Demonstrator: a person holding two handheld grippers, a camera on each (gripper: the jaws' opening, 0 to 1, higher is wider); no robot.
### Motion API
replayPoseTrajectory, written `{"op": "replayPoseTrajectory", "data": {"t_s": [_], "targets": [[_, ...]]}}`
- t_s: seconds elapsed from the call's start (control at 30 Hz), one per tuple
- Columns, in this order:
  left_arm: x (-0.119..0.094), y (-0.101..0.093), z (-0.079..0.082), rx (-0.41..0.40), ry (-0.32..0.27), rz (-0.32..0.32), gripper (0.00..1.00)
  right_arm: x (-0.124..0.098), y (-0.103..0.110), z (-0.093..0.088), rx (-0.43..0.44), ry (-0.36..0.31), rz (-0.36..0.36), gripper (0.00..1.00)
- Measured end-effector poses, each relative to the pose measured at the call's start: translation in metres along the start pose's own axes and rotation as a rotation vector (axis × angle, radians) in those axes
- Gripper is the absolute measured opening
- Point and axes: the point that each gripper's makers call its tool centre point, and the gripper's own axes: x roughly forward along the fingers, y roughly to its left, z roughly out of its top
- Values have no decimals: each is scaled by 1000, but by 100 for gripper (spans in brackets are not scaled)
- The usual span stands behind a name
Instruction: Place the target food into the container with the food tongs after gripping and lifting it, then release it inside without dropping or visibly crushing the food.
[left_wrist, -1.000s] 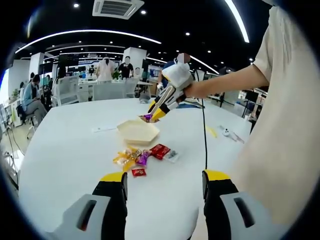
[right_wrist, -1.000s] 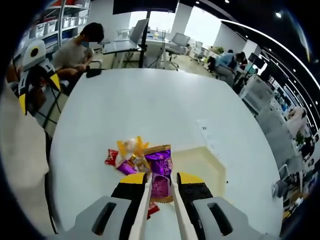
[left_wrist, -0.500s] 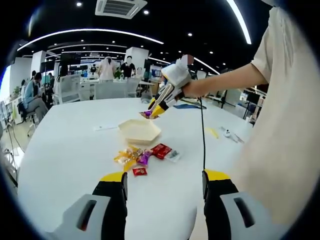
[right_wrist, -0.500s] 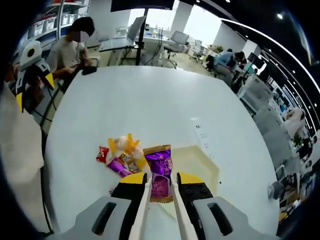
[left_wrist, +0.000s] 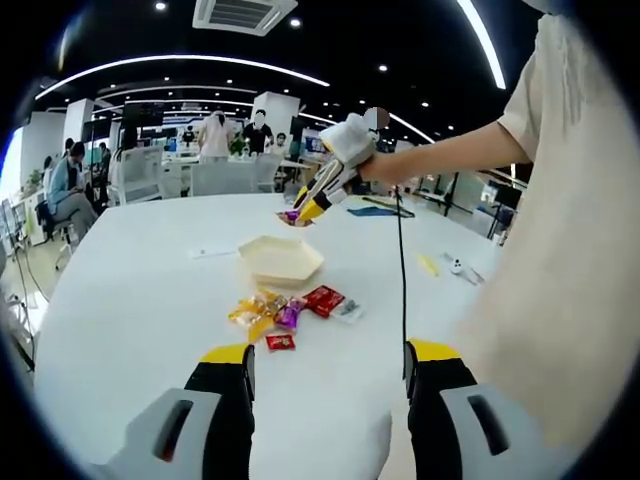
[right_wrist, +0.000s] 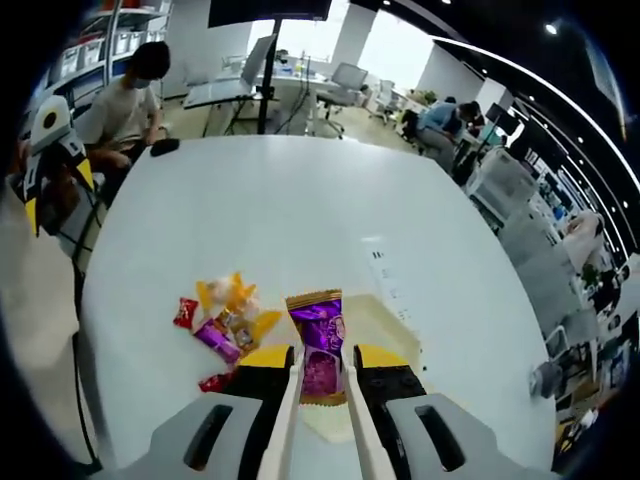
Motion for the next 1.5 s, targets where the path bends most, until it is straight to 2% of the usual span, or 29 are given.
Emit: {"op": "replayPoseTrajectory", "data": {"t_s": [0.4,0.73,0.97,1.27,1.5], "targets": [[5,1,0,-7,5,-1,60,7,-15,-5,-4,21,-4,23],[4,6,0,-14,15,6,61,15,-19,-10,-4,30,0,23],[5,10,6,-22,-3,19,60,20,-23,-15,-3,43,-2,23],[4,8,0,-26,15,17,60,24,-26,-24,1,56,-5,23],[4,10,2,-24,15,17,60,27,-26,-23,-3,60,0,23]]}}
